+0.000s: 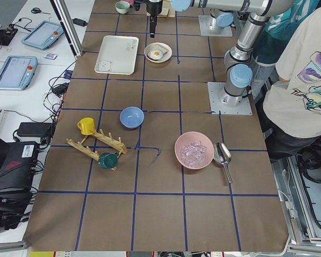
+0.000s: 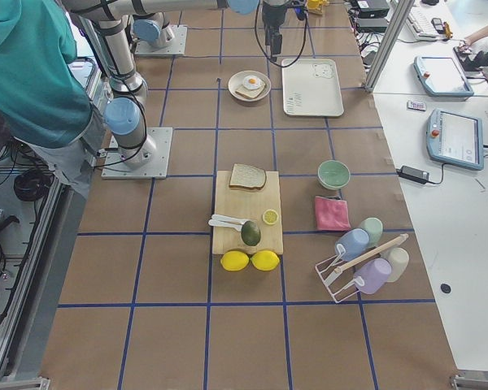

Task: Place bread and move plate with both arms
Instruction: 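Reach the right gripper to the bread slice on the cutting board and grasp it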

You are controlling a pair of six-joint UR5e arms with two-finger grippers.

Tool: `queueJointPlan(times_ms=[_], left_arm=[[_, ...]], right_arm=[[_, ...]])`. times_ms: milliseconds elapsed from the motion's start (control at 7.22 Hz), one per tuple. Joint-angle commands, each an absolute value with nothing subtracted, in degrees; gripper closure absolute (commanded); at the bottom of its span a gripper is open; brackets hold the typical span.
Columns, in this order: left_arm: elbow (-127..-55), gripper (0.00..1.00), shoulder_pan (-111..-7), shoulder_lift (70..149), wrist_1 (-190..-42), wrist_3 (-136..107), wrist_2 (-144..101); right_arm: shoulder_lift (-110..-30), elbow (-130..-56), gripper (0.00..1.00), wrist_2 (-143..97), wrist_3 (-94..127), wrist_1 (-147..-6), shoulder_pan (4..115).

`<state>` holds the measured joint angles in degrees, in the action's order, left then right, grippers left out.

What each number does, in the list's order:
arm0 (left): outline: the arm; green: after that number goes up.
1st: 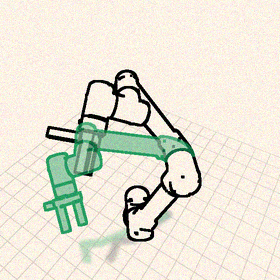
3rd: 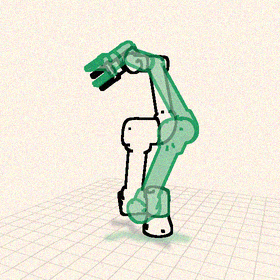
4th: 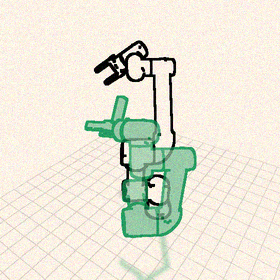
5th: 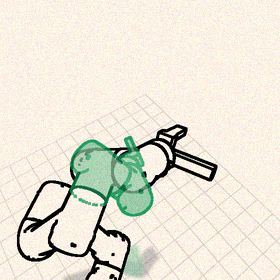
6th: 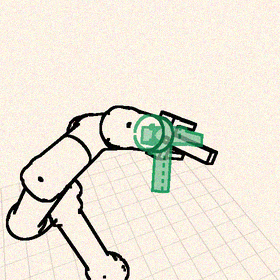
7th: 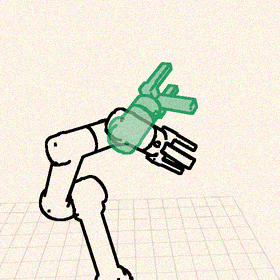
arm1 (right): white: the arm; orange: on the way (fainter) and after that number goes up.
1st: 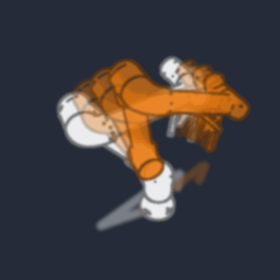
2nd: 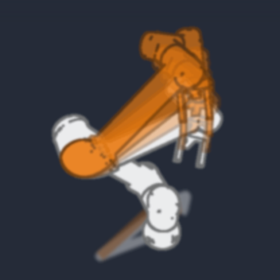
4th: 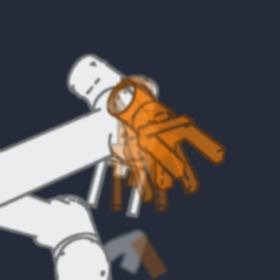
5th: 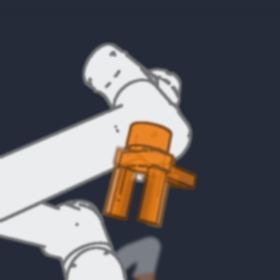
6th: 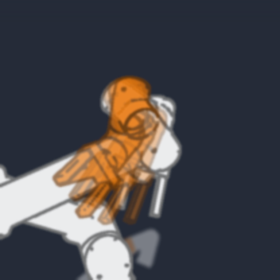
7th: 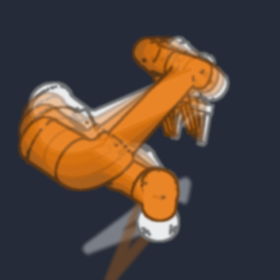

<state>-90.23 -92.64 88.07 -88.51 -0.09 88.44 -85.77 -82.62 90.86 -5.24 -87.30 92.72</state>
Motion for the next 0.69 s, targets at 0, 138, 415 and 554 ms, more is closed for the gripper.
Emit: queueJointPlan(times_ms=[0,138,415,554], left_arm=[[-90.2,0.0,-92.6,88.1,-88.5,-0.1,88.5],[-90.2,0.0,-92.6,88.1,-88.5,-0.1,88.5],[-90.3,0.0,-92.6,88.1,-88.5,-0.1,88.5],[-90.2,0.0,-92.6,88.1,-88.5,-0.1,88.5]], right_arm=[[-85.4,-82.7,0.0,90.9,-5.2,-87.4,92.7],[-85.3,-84.3,0.0,91.1,-5.4,-87.4,92.6],[-85.0,-94.2,0.0,98.4,-5.4,-94.6,89.8],[-84.8,-101.5,0.0,103.1,-5.4,-100.6,87.9]])
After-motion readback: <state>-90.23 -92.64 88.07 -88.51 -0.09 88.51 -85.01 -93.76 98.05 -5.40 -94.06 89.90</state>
